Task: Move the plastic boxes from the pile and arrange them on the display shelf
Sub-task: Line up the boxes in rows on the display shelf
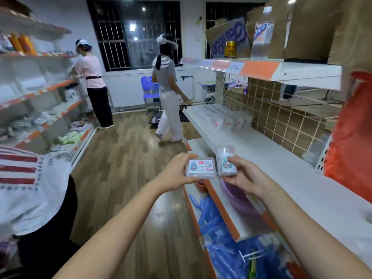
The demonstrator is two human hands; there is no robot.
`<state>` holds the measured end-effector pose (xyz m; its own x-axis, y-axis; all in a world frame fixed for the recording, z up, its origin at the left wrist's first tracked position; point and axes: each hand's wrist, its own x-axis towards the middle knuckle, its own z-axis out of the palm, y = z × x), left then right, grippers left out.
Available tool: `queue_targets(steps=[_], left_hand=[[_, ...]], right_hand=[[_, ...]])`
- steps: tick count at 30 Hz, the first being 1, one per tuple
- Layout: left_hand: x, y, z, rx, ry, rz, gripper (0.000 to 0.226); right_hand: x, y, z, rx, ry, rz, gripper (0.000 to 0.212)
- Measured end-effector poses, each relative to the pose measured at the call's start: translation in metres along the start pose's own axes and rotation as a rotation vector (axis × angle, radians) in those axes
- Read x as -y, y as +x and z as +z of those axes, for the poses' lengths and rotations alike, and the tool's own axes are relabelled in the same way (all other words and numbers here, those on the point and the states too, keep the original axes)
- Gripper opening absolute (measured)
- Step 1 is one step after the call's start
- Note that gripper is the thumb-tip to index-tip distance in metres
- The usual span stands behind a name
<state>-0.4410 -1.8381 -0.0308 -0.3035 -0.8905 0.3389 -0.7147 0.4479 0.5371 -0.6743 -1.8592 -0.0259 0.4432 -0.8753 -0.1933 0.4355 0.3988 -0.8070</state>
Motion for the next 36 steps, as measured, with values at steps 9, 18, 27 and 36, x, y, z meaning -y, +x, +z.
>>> queue_targets(steps=[9, 18, 27, 36], left_hand=[[0.107, 0.091, -0.038, 0.028, -0.006, 0.069, 0.082], [0.197, 0.164, -0.028, 0.091, -0.102, 0.064, 0.063], [0.287, 0.298, -0.032, 0.15, -0.095, 0.074, 0.066], [0.343, 0.447, -0.031, 0.223, -0.076, 0.16, 0.069]], right_hand=[[0.012, 0.122, 0.018, -0.092, 0.041, -0.047, 0.018], [0.01, 0.223, 0.008, -0.128, 0.02, -0.044, 0.026], [0.047, 0.353, -0.01, -0.233, -0.054, -0.143, 0.037], [0.11, 0.469, -0.03, -0.425, -0.19, -0.2, 0.023]])
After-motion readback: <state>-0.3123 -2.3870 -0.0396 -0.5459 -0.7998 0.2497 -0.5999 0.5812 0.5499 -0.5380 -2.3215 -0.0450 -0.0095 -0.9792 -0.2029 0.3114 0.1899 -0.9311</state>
